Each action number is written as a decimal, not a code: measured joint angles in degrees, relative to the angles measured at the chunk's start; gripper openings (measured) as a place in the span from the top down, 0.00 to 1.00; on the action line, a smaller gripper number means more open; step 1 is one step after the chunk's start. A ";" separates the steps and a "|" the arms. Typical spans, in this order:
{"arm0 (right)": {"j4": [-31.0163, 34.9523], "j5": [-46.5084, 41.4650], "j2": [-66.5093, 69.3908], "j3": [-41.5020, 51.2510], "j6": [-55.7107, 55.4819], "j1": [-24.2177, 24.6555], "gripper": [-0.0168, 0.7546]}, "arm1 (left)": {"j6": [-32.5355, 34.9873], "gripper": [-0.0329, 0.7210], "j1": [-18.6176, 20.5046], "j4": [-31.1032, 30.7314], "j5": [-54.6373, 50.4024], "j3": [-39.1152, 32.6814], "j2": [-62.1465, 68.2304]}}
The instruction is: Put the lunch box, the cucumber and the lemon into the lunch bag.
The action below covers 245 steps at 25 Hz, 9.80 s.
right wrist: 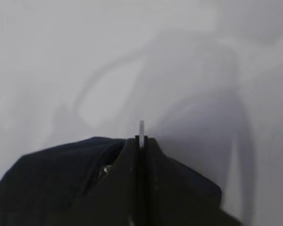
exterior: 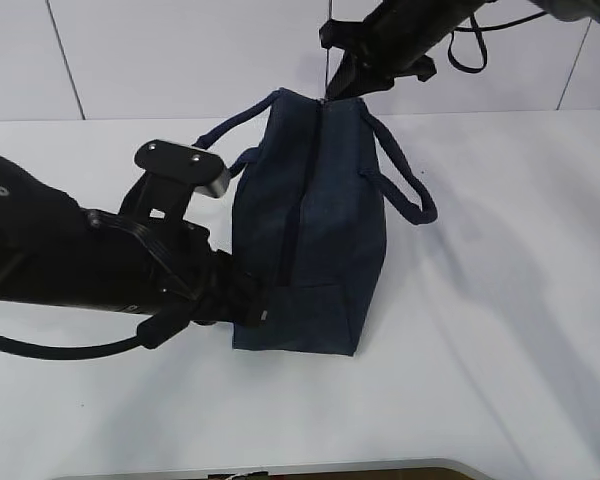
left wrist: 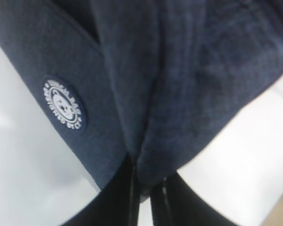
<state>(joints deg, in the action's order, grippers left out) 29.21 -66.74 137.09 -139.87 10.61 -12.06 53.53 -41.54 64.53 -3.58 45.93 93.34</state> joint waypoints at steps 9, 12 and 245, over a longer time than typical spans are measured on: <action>-3.11 -4.71 0.44 -7.03 0.10 0.22 0.97 | 0.00 0.96 3.77 -0.01 15.93 -0.05 0.34; -3.64 -4.91 0.44 -7.43 0.10 0.22 0.97 | 0.14 0.96 6.20 0.34 22.62 -0.05 0.34; 11.44 3.38 -19.02 36.62 -22.15 5.85 0.97 | 8.11 0.47 2.09 -50.74 -15.38 32.59 8.70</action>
<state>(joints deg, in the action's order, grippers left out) 40.64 -63.35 118.07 -103.25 -11.54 -6.21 61.64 -39.45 13.79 -18.96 78.52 102.05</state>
